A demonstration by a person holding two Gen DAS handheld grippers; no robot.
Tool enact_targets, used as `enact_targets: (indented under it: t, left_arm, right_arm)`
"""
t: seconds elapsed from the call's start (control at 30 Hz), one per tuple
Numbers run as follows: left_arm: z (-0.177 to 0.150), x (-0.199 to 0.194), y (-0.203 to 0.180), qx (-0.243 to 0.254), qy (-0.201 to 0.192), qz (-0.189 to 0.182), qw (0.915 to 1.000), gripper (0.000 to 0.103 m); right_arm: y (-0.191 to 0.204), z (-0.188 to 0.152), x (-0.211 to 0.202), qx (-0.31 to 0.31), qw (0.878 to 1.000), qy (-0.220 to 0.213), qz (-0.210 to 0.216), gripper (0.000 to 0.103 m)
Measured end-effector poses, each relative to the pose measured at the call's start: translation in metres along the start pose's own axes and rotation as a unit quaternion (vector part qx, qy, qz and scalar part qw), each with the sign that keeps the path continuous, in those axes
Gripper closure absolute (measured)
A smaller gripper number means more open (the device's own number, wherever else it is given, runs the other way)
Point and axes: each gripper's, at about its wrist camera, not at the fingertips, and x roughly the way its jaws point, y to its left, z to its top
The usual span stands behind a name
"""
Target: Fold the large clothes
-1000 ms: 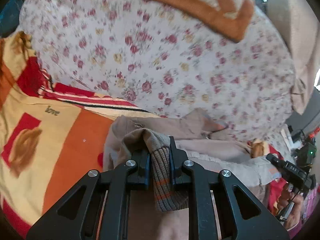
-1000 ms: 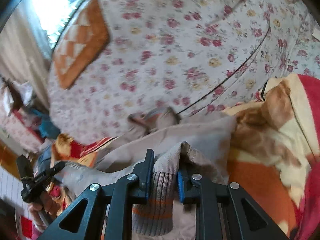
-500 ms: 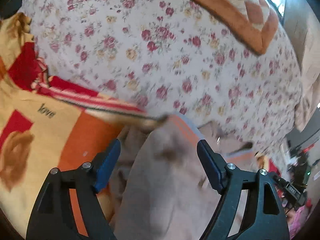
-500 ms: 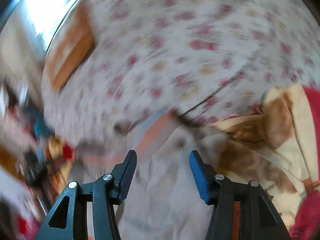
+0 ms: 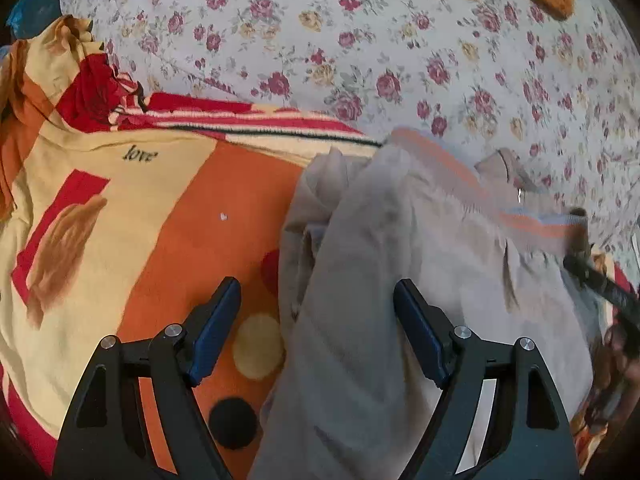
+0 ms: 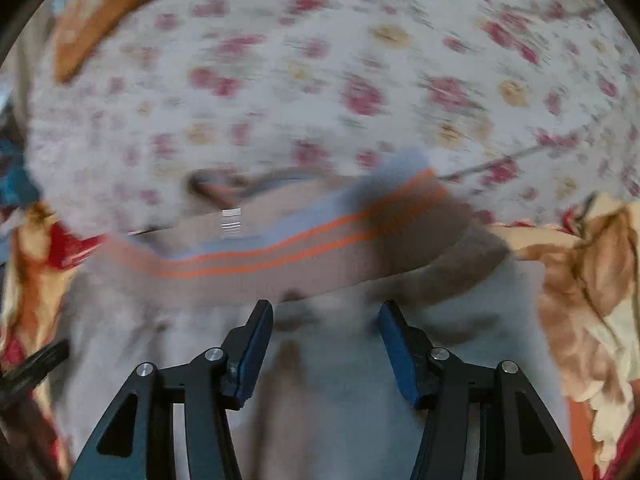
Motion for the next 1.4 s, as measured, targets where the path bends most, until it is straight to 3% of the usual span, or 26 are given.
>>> enact_targets:
  t: [0.03,0.1,0.13,0.17,0.27,0.33,0.43,0.57,0.63,0.73,0.8,0.87,0.9,0.97,1.03,1.2,1.27,1.4]
  left_arm:
    - [0.000,0.000,-0.001,0.001,-0.003,0.001,1.0000,0.024]
    - [-0.001,0.000,-0.005,0.010,-0.002,0.001,1.0000,0.024]
    - [-0.002,0.001,-0.006,0.013,-0.002,0.001,0.9999,0.024]
    - [-0.003,0.001,-0.006,0.017,-0.004,0.002,0.9999,0.024]
    - [-0.002,0.000,-0.008,0.026,-0.008,0.006,0.9996,0.024]
    - [-0.001,0.001,-0.009,0.028,-0.011,0.008,0.9995,0.024]
    - [0.000,0.003,-0.010,0.037,-0.011,0.014,0.9991,0.024]
    - [0.000,0.005,-0.008,0.033,-0.009,0.012,0.9994,0.024]
    - [0.000,0.006,-0.008,0.030,-0.007,0.013,0.9994,0.024]
    - [-0.002,0.008,-0.010,0.030,-0.013,0.017,0.9993,0.023]
    - [-0.004,0.008,-0.011,0.033,-0.020,0.021,0.9990,0.023]
    - [-0.006,0.009,-0.014,0.037,-0.026,0.027,0.9986,0.023]
    - [-0.007,0.008,-0.015,0.039,-0.031,0.031,0.9983,0.023]
    - [-0.009,0.007,-0.018,0.045,-0.039,0.039,0.9975,0.023]
    - [-0.010,0.006,-0.018,0.049,-0.044,0.043,0.9969,0.023]
    - [-0.011,0.004,-0.019,0.053,-0.046,0.043,0.9966,0.023]
    - [-0.011,0.004,-0.018,0.052,-0.045,0.041,0.9968,0.023]
    - [-0.013,0.002,-0.019,0.053,-0.045,0.040,0.9968,0.023]
  right_arm:
    - [0.010,0.000,0.004,-0.017,1.000,0.004,-0.003,0.031]
    - [0.028,0.002,0.022,-0.047,0.999,0.021,-0.003,0.031]
    - [0.036,0.004,0.036,-0.065,0.997,0.033,-0.019,0.038]
    - [0.041,0.005,0.044,-0.074,0.996,0.037,-0.035,0.058]
    - [0.047,0.019,0.060,-0.083,0.993,0.003,-0.087,0.078]
    - [0.038,0.026,0.065,-0.046,0.995,-0.007,-0.093,0.084]
    - [0.029,0.024,0.055,-0.004,0.999,-0.005,-0.053,0.083]
    - [0.020,0.005,0.005,-0.021,0.999,-0.020,-0.040,0.066]
    - [0.005,-0.008,-0.017,-0.017,0.998,-0.031,-0.052,0.061]
    - [-0.025,-0.030,-0.033,0.002,0.992,-0.041,-0.119,0.056]
    - [-0.069,-0.046,-0.022,0.018,0.988,-0.013,-0.154,0.056]
    - [-0.090,-0.051,-0.015,0.041,0.990,0.003,-0.135,0.044]
    - [-0.095,-0.051,-0.020,0.055,0.991,-0.004,-0.125,0.044]
    - [-0.098,-0.049,-0.032,0.070,0.990,0.000,-0.120,0.044]
    - [-0.094,-0.048,-0.057,0.071,0.991,-0.025,-0.111,0.044]
    - [-0.056,-0.067,-0.088,0.017,0.994,-0.052,-0.090,0.044]
    - [-0.046,-0.086,-0.097,-0.004,0.995,-0.044,-0.088,0.044]
    - [-0.059,-0.096,-0.058,-0.002,0.992,0.011,-0.129,0.041]
